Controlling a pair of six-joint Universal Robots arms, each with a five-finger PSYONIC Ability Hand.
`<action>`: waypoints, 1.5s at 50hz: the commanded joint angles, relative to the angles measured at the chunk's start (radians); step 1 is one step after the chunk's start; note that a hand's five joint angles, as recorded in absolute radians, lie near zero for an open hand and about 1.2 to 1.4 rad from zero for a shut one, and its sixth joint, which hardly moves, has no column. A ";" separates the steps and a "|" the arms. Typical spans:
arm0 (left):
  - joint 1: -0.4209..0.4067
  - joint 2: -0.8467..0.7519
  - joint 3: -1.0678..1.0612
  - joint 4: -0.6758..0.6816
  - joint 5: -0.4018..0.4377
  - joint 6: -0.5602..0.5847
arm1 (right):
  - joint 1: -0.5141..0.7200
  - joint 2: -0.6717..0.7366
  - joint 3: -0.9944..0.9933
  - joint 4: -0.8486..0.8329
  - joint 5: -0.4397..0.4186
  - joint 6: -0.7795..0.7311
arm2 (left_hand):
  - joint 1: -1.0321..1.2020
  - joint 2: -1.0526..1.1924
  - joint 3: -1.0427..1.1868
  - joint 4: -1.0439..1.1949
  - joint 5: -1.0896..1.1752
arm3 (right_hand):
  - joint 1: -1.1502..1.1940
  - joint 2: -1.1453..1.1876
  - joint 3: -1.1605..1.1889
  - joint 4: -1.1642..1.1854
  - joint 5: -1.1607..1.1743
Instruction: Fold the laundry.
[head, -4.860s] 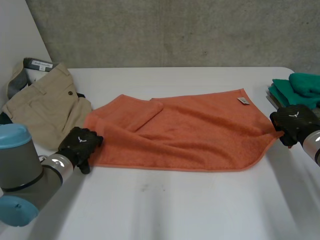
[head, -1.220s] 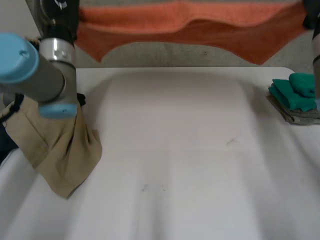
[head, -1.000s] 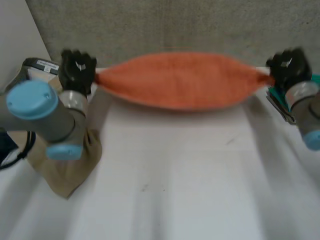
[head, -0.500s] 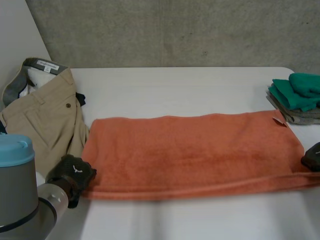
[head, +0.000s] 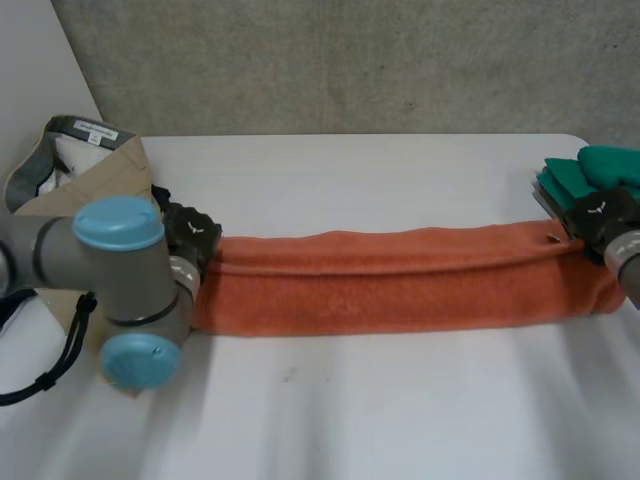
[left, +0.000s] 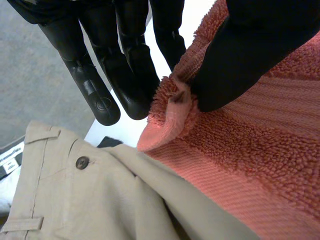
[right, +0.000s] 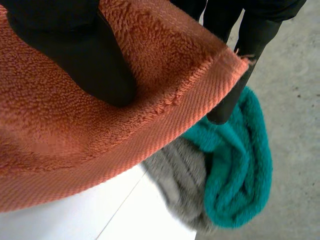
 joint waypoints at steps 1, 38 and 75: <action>0.000 -0.106 0.134 -0.002 -0.042 0.013 | 0.043 0.113 -0.138 -0.043 0.026 0.010 | 0.286 0.197 0.199 0.196 0.221 | 0.258 0.212 0.196 0.191 0.232; -0.029 -0.186 0.180 0.147 0.093 0.115 | 0.086 0.222 -0.238 -0.129 -0.087 0.189 | -0.921 -1.009 -1.008 -1.010 -0.985 | -0.963 -1.010 -1.026 -1.031 -0.989; -0.011 -0.090 0.105 0.254 0.099 0.085 | 0.065 0.153 -0.327 0.033 -0.078 0.370 | -0.871 -0.959 -0.958 -0.960 -0.935 | -0.963 -1.010 -1.026 -1.031 -0.989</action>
